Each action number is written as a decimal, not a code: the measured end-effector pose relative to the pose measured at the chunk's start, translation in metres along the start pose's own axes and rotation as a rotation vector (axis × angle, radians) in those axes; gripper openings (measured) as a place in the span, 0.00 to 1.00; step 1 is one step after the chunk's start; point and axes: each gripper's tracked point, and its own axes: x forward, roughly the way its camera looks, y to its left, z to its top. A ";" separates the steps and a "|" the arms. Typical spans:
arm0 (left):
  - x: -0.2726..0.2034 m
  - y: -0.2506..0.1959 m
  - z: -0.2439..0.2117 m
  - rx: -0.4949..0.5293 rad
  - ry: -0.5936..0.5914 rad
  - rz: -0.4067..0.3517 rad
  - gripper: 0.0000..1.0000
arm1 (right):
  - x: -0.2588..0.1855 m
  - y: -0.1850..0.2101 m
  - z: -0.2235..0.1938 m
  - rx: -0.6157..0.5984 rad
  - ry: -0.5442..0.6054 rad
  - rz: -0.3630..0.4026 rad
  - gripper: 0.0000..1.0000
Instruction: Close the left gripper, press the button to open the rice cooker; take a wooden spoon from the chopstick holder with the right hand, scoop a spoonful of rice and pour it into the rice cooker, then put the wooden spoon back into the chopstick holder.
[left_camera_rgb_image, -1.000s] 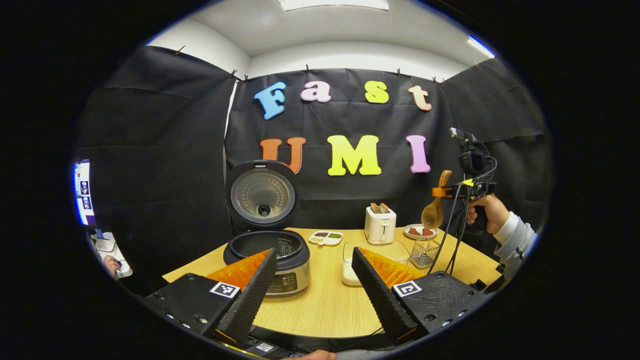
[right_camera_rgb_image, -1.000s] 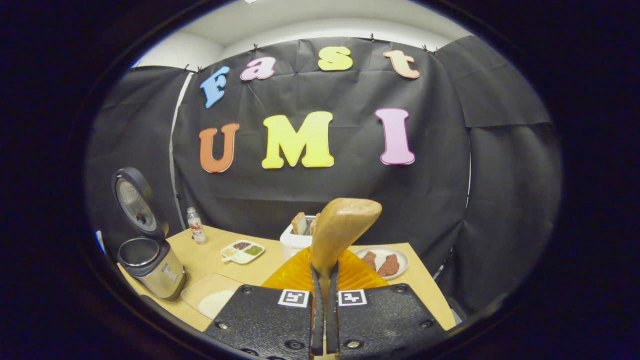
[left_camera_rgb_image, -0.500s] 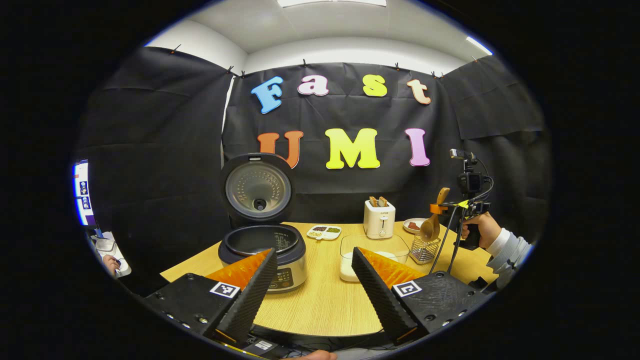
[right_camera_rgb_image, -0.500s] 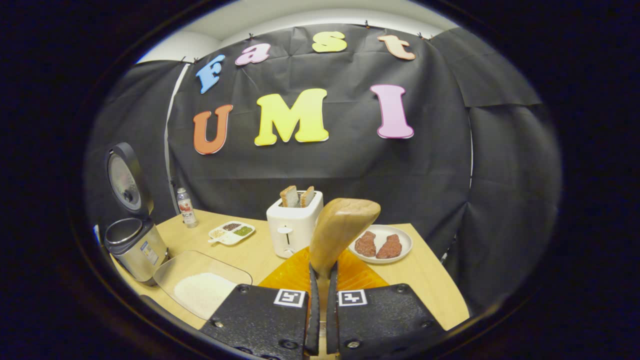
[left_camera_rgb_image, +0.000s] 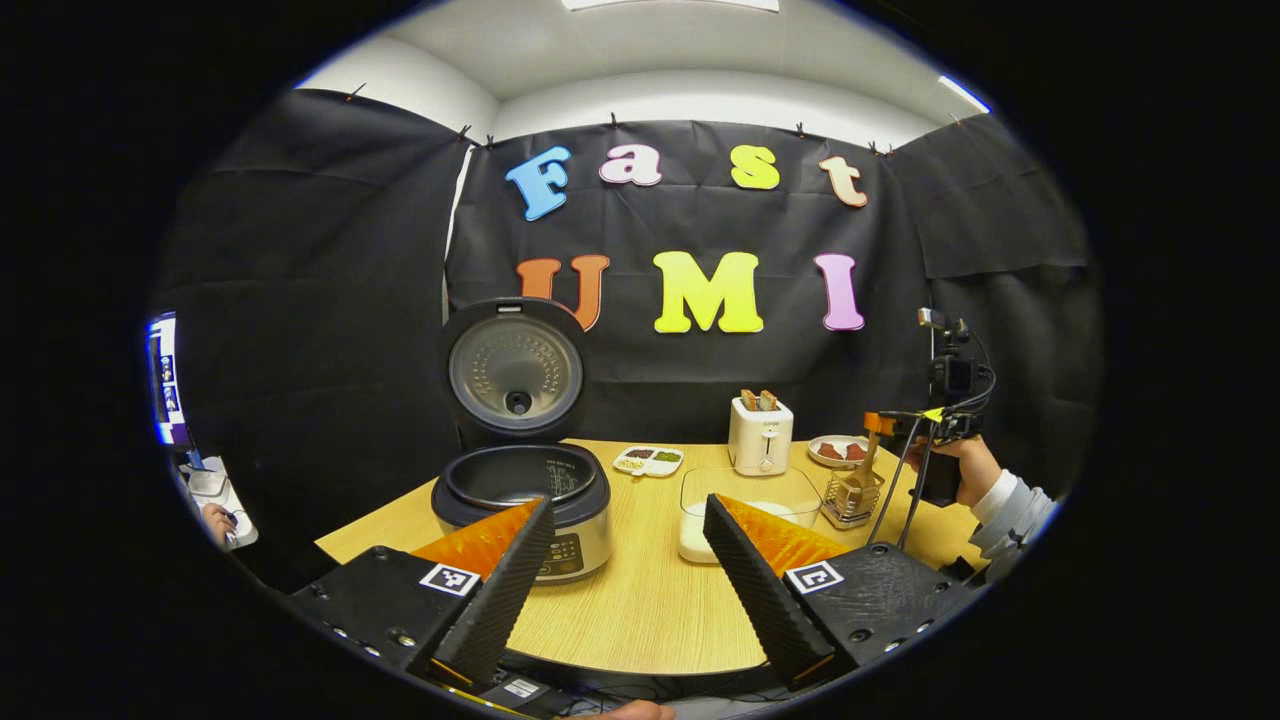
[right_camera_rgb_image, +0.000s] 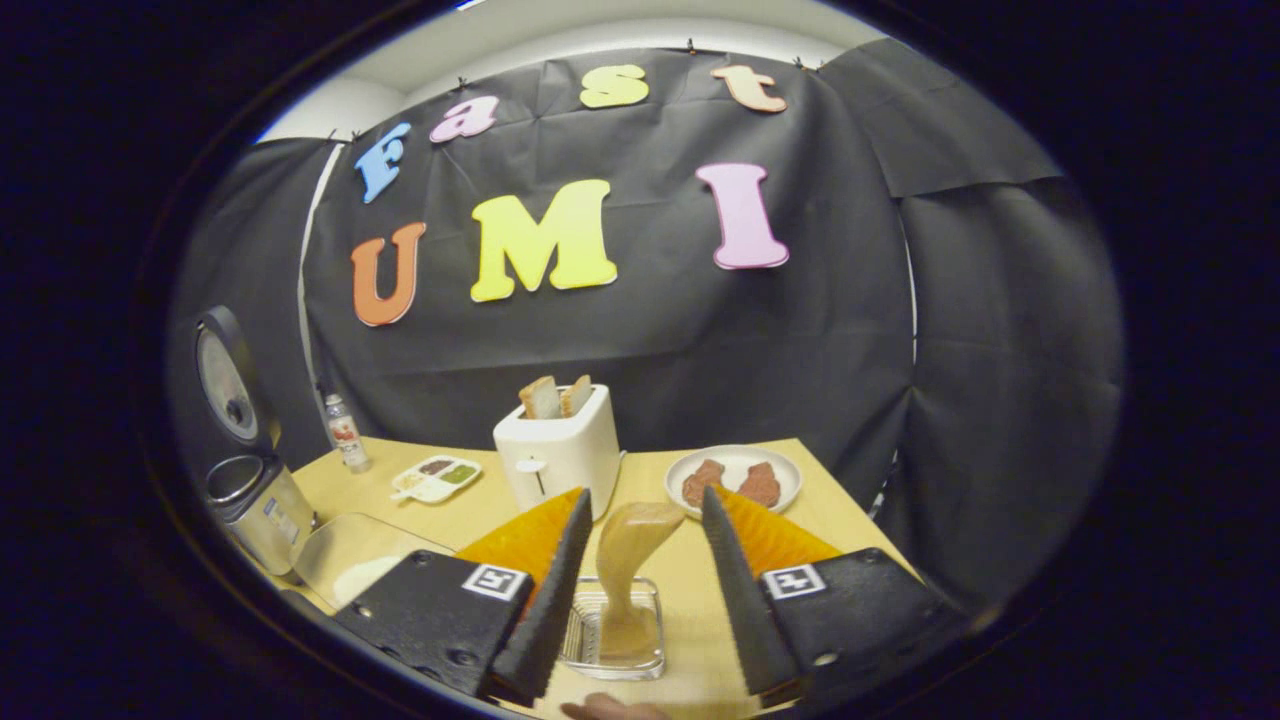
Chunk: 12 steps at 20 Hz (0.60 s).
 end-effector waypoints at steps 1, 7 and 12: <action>0.002 0.000 0.000 -0.006 0.001 -0.001 0.96 | -0.004 -0.001 0.005 -0.011 -0.009 -0.009 0.83; 0.024 0.021 0.013 -0.013 -0.017 0.031 0.96 | -0.053 0.005 0.040 -0.055 -0.077 -0.026 0.98; 0.042 0.046 0.049 0.012 -0.062 0.070 0.96 | -0.121 0.010 0.051 -0.053 -0.070 -0.053 0.98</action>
